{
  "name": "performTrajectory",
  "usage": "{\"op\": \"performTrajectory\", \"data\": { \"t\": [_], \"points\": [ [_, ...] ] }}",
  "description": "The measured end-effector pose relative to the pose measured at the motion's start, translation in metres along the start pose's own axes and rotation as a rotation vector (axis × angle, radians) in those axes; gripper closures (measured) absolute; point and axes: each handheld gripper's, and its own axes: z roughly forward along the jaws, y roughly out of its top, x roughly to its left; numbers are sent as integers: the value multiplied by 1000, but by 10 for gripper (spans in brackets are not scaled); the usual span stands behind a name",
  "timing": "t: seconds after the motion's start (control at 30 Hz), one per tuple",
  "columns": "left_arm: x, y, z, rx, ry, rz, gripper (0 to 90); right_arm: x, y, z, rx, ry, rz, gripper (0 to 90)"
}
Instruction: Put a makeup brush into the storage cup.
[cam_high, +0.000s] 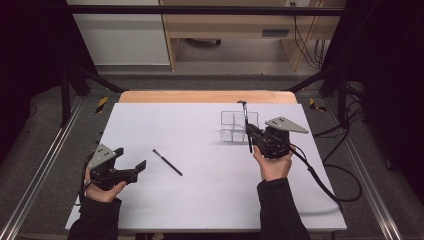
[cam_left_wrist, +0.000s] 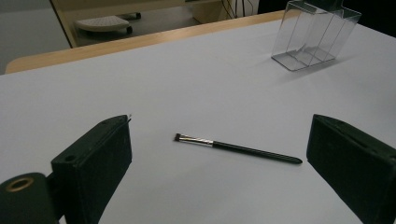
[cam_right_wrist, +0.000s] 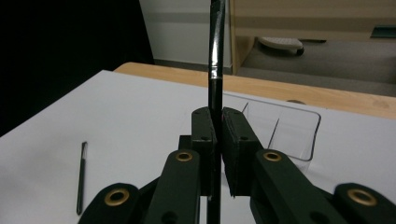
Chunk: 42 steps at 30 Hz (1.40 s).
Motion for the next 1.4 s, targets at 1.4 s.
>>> {"op": "performTrajectory", "data": {
  "t": [1.4],
  "points": [
    [2,1,-3,-13,-2,-3,58,-11,41,34,-200,-115,22,842]
  ]
}}
